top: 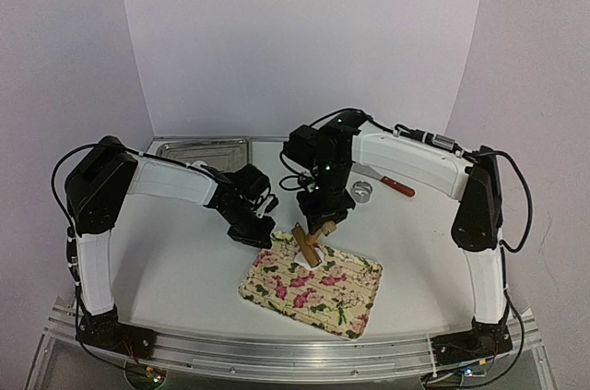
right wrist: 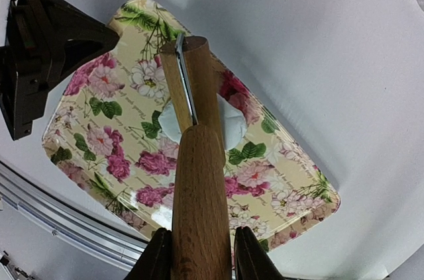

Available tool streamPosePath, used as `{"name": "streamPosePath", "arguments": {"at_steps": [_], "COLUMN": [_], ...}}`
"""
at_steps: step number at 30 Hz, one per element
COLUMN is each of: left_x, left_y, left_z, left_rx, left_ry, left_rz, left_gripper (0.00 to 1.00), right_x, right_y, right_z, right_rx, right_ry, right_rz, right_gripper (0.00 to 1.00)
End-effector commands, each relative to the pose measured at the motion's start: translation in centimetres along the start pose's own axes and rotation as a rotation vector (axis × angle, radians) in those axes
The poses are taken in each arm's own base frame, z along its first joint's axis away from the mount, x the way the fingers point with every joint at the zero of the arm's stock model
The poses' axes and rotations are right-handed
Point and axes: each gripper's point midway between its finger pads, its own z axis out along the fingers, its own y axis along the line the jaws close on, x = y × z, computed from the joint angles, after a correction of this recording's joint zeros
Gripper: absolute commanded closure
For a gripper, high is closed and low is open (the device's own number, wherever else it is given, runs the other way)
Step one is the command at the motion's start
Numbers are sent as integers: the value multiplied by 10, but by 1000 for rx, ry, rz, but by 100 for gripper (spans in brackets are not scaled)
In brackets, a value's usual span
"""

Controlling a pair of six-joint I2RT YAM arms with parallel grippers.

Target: Roll out the dumpling wrappers from the dough

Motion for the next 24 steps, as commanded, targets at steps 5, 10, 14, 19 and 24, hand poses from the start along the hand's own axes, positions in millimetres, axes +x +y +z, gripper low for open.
{"name": "streamPosePath", "arguments": {"at_steps": [5, 10, 14, 19, 24], "left_x": [-10, -11, -12, -12, -15], "left_y": [-7, -8, -8, -10, -11], "left_z": [-6, -5, -4, -3, -2], "left_rx": [20, 23, 27, 34, 38], "left_ry": [-39, -39, -38, -38, -42], "left_rz": [22, 23, 23, 26, 27], "left_gripper": [100, 100, 100, 100, 100], "right_x": [82, 84, 85, 86, 82], "right_y": [-62, -44, -31, -25, -26], "right_z": [55, 80, 95, 107, 117], "right_rx": [295, 182, 107, 57, 24], "right_ry": [416, 438, 463, 490, 509], "right_rz": [3, 32, 46, 57, 72], "right_gripper": [100, 100, 100, 100, 100]}}
